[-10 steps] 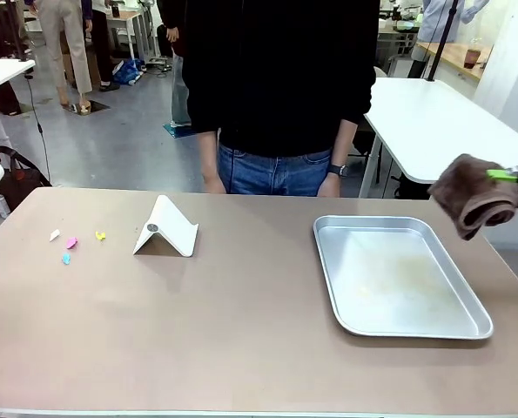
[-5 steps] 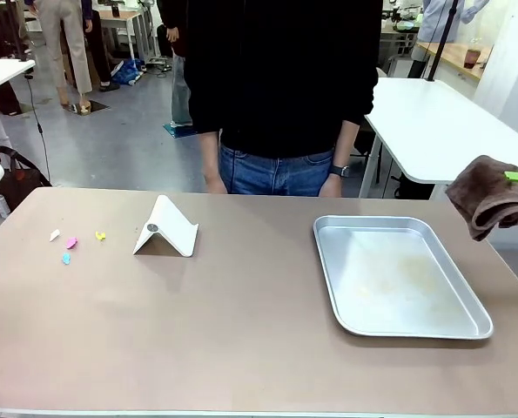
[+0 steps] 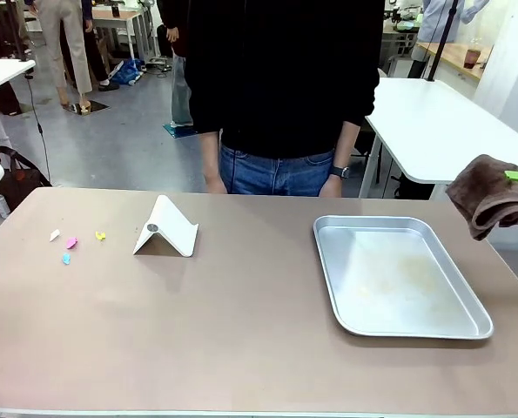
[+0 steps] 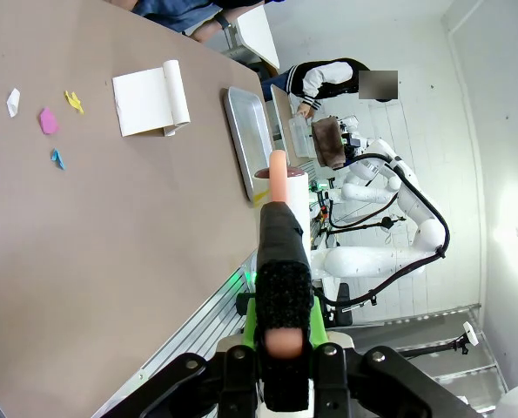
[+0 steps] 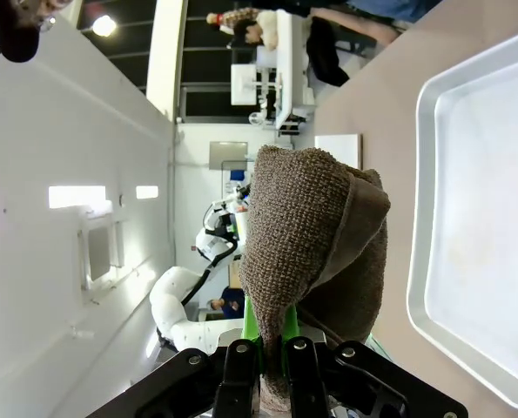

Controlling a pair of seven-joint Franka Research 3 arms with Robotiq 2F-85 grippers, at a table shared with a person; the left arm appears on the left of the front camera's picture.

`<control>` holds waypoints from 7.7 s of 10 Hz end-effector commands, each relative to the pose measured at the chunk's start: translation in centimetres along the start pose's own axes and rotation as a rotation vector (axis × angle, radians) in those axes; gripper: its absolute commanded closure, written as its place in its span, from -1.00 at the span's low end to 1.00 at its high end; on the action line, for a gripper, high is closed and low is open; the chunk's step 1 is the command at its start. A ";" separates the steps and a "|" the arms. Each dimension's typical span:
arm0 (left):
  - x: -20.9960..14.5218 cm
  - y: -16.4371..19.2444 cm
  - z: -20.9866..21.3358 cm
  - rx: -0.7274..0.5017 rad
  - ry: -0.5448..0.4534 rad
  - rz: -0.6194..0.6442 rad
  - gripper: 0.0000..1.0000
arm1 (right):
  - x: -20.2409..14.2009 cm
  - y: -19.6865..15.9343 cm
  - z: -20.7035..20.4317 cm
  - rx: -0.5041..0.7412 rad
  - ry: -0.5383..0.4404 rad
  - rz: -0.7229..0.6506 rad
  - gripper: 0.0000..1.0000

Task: Clean the surface of the table.
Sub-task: Clean the area not pointed to by the person.

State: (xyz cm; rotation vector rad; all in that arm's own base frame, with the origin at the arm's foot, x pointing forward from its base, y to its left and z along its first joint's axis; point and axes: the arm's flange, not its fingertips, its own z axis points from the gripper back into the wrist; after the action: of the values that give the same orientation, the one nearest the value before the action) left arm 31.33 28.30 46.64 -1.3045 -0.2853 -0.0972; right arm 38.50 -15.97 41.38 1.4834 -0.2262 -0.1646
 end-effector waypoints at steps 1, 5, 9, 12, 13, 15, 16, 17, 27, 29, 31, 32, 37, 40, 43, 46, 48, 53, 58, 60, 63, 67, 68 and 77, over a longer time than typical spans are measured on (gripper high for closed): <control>-0.2 -0.3 0.0 -0.014 0.006 -0.008 1.00 | 0.1 0.4 -0.1 0.002 0.006 0.008 0.81; -0.2 -0.3 0.0 -0.014 0.006 -0.008 1.00 | 0.1 0.4 -0.1 0.002 0.006 0.008 0.81; -0.2 -0.3 0.0 -0.014 0.006 -0.008 1.00 | 0.1 0.4 -0.1 0.002 0.006 0.008 0.81; -0.2 -0.3 0.0 -0.014 0.006 -0.008 1.00 | 0.1 0.4 -0.1 0.002 0.006 0.008 0.81; 0.0 0.0 0.0 0.000 0.000 0.000 0.55 | 0.1 0.4 -0.1 0.002 0.006 0.008 0.81; 1.2 0.0 -0.7 0.166 0.026 -0.033 0.55 | 0.1 0.4 -0.1 0.002 0.006 0.008 0.81; 2.5 0.3 -0.6 0.275 -0.003 -0.051 0.55 | 0.1 0.4 -0.1 0.002 0.006 0.008 0.81; 3.8 0.9 -0.5 0.334 0.010 -0.022 0.55 | 0.1 0.4 -0.1 0.002 0.006 0.008 0.81; 14.6 8.8 -0.9 0.624 0.008 0.172 0.55 | 0.1 0.4 -0.1 0.002 0.006 0.008 0.81; 14.7 9.9 -1.4 0.643 0.018 0.185 0.55 | 0.1 0.4 -0.1 0.002 0.006 0.008 0.81; 14.6 10.8 -1.9 0.675 0.014 0.184 0.55 | 0.1 0.4 -0.1 0.002 0.006 0.008 0.81; 14.4 11.4 -2.2 0.688 0.029 0.194 0.55 | 0.1 0.4 -0.1 0.002 0.006 0.008 0.81; 13.7 12.8 -3.6 0.742 0.066 0.202 0.55 | 0.1 0.4 -0.1 0.002 0.006 0.008 0.81; 13.3 12.8 -5.3 0.751 0.088 0.194 0.55 | 0.1 0.4 -0.1 0.002 0.006 0.008 0.81; 12.7 13.2 -8.7 0.809 0.084 0.202 0.55 | 0.1 0.4 -0.1 0.002 0.006 0.008 0.81; 12.0 14.1 -12.7 0.873 0.107 0.179 0.55 | 0.1 0.4 -0.1 0.002 0.006 0.008 0.81; 12.0 14.1 -15.0 0.849 0.154 0.201 0.55 | 0.1 0.4 -0.1 0.002 0.006 0.008 0.81; 12.8 14.1 -19.8 0.851 0.229 0.191 0.55 | 0.1 0.4 -0.1 0.002 0.006 0.008 0.81; 13.0 13.9 -23.0 0.853 0.267 0.162 0.55 | 0.1 0.4 -0.1 0.002 0.006 0.008 0.81; 13.3 13.3 -23.6 0.820 0.253 0.135 0.55 | 0.1 0.4 -0.1 0.002 0.006 0.008 0.81; 13.4 11.2 -23.1 0.756 0.228 0.094 0.55 | 0.1 0.4 -0.1 0.002 0.006 0.008 0.81; 10.3 1.6 -15.8 0.485 0.177 -0.043 0.55 | 0.1 0.4 -0.1 0.002 0.006 0.008 0.81; 9.3 -0.3 -13.2 0.418 0.169 -0.065 0.55 | 0.1 0.4 -0.1 0.002 0.006 0.008 0.81; 6.1 3.2 11.6 0.223 -0.178 0.070 0.55 | 0.1 0.4 -0.1 0.002 0.006 0.008 0.81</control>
State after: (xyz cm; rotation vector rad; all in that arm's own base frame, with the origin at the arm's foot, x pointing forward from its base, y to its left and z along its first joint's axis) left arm 35.29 39.20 47.78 -1.0544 -0.3791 0.1276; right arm 38.66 -15.95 41.46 1.4815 -0.2254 -0.1610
